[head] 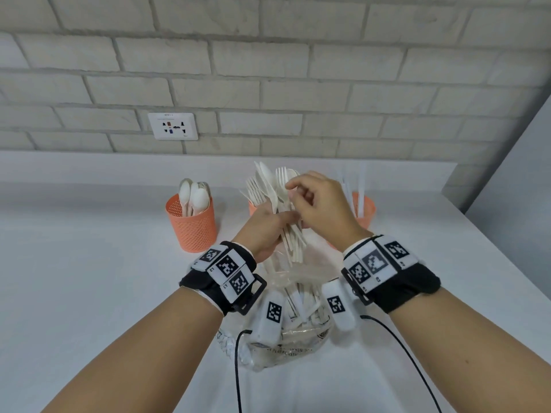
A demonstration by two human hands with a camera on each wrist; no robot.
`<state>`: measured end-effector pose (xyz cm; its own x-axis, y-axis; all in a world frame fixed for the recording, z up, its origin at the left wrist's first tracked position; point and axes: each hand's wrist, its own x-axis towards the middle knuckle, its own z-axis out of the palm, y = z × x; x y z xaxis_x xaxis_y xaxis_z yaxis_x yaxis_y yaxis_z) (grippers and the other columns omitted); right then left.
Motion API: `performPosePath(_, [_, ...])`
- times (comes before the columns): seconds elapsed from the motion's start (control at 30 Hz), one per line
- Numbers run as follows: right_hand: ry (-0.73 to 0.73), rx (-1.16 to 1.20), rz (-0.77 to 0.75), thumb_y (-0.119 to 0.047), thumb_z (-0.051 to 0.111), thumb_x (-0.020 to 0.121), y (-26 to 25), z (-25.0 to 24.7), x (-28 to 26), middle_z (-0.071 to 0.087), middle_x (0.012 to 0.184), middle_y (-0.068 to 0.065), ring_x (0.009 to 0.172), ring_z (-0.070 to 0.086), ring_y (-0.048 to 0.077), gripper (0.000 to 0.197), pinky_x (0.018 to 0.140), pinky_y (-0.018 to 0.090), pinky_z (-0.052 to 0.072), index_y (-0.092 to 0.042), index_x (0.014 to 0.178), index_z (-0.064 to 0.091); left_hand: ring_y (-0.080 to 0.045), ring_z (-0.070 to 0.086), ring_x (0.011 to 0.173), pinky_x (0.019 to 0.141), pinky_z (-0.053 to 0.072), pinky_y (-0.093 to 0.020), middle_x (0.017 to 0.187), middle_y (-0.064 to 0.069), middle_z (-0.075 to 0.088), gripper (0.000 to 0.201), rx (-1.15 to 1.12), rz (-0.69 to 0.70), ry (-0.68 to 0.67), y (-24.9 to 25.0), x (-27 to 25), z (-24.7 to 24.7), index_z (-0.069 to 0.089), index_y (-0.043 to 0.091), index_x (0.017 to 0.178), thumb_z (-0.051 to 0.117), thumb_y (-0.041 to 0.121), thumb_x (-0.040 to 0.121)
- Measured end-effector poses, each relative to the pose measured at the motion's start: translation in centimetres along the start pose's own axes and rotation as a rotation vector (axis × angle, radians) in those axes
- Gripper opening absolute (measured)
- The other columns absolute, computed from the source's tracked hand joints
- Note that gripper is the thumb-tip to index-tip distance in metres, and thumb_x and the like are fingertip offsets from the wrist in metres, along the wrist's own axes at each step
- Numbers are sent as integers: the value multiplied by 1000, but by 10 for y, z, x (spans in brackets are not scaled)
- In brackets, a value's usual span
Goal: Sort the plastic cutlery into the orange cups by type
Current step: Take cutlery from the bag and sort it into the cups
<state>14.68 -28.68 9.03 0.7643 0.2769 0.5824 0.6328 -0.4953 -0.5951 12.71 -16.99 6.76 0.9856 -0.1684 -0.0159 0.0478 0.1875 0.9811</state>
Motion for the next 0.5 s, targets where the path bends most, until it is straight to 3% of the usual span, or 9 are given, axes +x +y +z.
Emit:
performPosePath(0.1, [-21,-108,108,-8,57,87,-4,10,-3,52,80,-2,69,50,11,20,71,25,48,-5,106,61,-16,63,63,57,53,-25,75,-6,62,33,145,78,17,1,-5,2,54,5,106,38,-16,86])
performPosePath(0.23, [32,65,289,-7,55,88,-12,14,-4,50,67,-6,59,50,6,17,58,17,45,-11,102,46,-18,58,63,61,52,-33,84,-14,57,38,244,113,45,0,-11,1,39,-1,123,41,-13,87])
performPosePath(0.3, [19,88,334,-5,56,86,-14,16,-1,53,66,2,59,49,12,8,61,23,47,0,92,53,-18,58,65,64,50,-37,88,-15,56,42,263,123,74,-1,-13,0,36,3,126,41,-13,87])
performPosePath(0.37, [2,149,371,-5,56,86,-16,18,1,57,71,12,65,53,20,12,68,35,52,7,88,58,-14,58,61,60,49,-35,86,-12,56,42,279,143,95,-3,-15,-2,35,3,127,42,-12,88])
performPosePath(0.43, [-23,217,389,-10,54,89,-15,21,2,58,79,18,71,54,24,16,71,42,52,6,87,57,-13,58,59,62,49,-36,86,-10,54,40,290,149,116,-3,-16,-4,34,2,126,44,-10,89])
performPosePath(0.5, [-22,212,380,-16,48,94,-15,23,3,58,89,21,76,53,24,19,71,41,48,1,86,53,-16,57,60,64,51,-36,90,-14,54,38,271,147,114,-1,-18,-6,35,3,125,46,-7,90])
